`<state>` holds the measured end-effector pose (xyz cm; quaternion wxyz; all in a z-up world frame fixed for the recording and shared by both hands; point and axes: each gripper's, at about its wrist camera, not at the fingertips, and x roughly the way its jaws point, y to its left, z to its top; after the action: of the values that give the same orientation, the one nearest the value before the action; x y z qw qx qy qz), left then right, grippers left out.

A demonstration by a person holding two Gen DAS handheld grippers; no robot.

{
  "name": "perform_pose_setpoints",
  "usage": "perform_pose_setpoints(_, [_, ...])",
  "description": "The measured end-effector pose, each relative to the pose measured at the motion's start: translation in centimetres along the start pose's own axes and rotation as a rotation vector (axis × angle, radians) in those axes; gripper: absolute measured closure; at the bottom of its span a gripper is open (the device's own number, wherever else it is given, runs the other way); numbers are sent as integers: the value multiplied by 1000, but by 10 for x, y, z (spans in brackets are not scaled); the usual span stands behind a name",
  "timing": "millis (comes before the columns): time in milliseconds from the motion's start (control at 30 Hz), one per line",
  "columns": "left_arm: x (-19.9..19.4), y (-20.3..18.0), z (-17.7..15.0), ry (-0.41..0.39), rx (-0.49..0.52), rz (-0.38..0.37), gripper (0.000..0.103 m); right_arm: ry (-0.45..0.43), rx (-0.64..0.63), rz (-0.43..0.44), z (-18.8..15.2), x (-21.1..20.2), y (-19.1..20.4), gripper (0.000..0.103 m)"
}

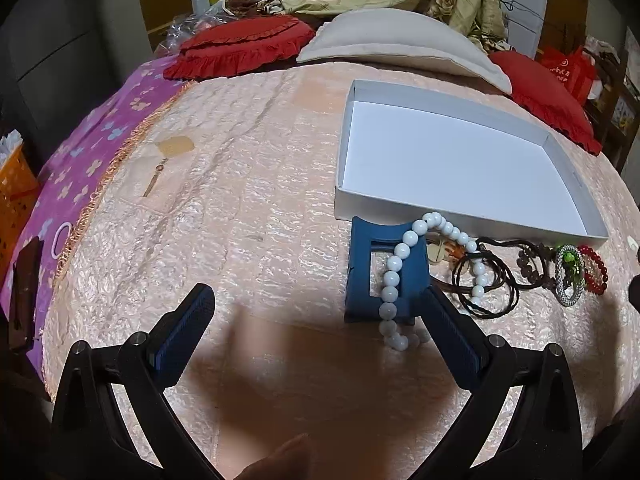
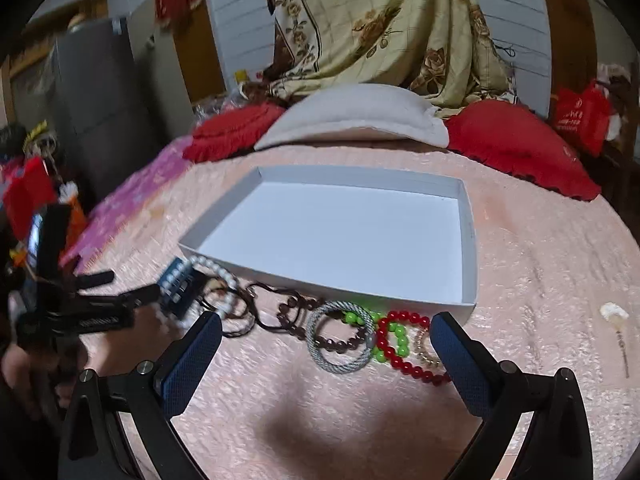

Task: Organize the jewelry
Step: 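Move both tools toward the jewelry row beside the white box, then close the left tool on the white pearl bead bracelet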

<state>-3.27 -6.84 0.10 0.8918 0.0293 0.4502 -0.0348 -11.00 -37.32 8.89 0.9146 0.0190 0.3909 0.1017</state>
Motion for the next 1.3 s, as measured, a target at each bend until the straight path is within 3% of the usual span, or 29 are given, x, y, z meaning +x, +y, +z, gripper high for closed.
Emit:
perform_pose_setpoints(100, [0, 7, 2, -5, -34, -22, 1, 6, -15, -63, 2, 4, -4, 0])
perform_pose_setpoints(233, [-5, 18, 6, -29, -64, -57, 1, 24, 41, -75, 1, 10, -20, 0])
perform_pose_setpoints(333, [-12, 22, 4, -44, -66, -102, 1, 153, 71, -168, -1, 16, -28, 0])
perform_pose_setpoints(400, [-17, 25, -1, -49, -64, -133, 1, 138, 47, -186, 0, 6, -25, 0])
perform_pose_setpoints(533, [-22, 24, -6, -70, -77, -210, 1, 102, 49, -141, -20, 0, -30, 0])
perform_pose_setpoints(733, [-20, -7, -20, -102, 69, -247, 1, -13, 92, -77, -16, -13, -27, 0])
perform_pose_setpoints(833, [-17, -10, -27, -77, 75, -254, 1, 32, 168, -55, -20, -2, -30, 0])
perform_pose_setpoints(933, [-10, -3, -29, -36, 38, -272, 1, 96, 181, -102, -27, 11, -35, 0])
perform_pose_setpoints(1067, [0, 7, -28, 16, -26, -328, 1, 53, 196, -55, -24, 6, -34, 0])
perform_pose_setpoints(1300, [4, 4, -30, 35, -14, -328, 1, 42, 61, -100, -22, 16, -2, 0])
